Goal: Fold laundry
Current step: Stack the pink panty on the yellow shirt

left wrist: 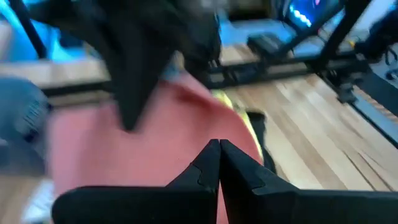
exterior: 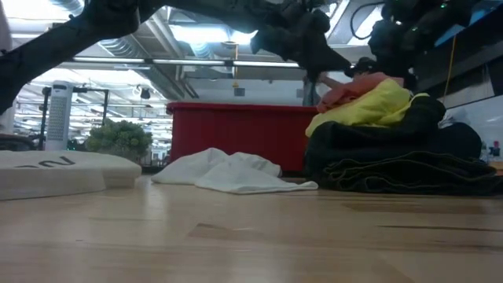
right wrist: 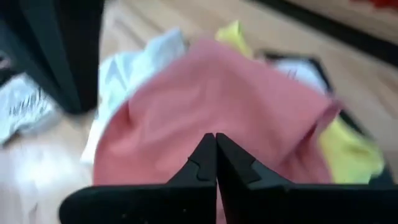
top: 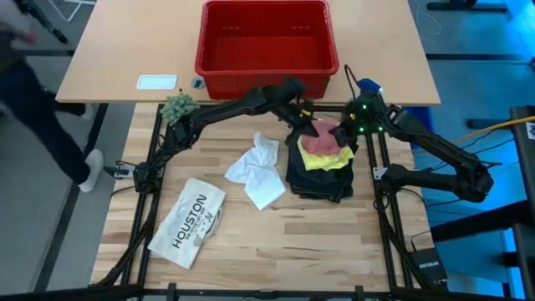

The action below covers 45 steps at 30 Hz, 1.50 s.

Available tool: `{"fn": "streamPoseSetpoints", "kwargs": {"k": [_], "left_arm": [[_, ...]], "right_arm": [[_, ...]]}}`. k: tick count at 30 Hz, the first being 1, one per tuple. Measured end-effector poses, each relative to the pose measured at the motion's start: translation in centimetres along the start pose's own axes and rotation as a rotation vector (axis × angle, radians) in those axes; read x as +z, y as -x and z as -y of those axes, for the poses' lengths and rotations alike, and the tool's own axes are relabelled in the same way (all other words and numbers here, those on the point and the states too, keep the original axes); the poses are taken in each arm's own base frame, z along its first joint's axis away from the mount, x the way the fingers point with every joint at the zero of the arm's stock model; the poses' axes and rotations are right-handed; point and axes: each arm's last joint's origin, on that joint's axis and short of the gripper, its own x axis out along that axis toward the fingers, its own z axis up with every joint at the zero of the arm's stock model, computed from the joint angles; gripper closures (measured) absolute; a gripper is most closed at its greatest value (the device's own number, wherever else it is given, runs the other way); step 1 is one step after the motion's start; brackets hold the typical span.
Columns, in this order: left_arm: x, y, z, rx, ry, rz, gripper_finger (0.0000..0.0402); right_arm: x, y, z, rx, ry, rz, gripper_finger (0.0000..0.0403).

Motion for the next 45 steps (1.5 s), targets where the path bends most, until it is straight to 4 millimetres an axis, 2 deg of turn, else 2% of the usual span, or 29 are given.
{"fn": "streamPoseSetpoints", "kwargs": {"k": [7,17,22,29,32,39,45], "left_arm": [[-0.9,-0.7,-2.4,0.043,0.014,0.087,0.0401],[-2.9,-3.7,-2.4,-0.028,0.055,0.089,0.0401],[-3.8,-4.5,-3.1,0.125,0.063,0.041,0.0401],[-5.2,-3.7,-4.5,0.148,0.123,-0.002,0.0401],[-6.0,-4.1,-4.8,0.142,0.137,-0.025,0.0401],[-5.9,-4.1,-4.8,0.134,0.130,-0.015,0.0401],[-5.3,-3.4,-4.6,0.122,0.134,-0.007,0.0401]], "right_arm": [[-1.4,0.0,-1.1,0.001,0.030,-0.102,0.0403],[-1.5,-0.3,-1.7,-0.007,0.029,-0.105,0.0403],[-1.8,-0.3,-1.7,0.014,0.017,-0.142,0.0403],[-2.4,0.2,-1.7,0.025,0.005,-0.187,0.0403],[-2.8,0.7,-1.8,0.074,0.007,-0.213,0.0403],[-3.4,1.1,-2.2,0.227,0.024,-0.292,0.0403],[-2.7,1.8,-2.5,0.214,0.061,-0.150,0.0403]]}}
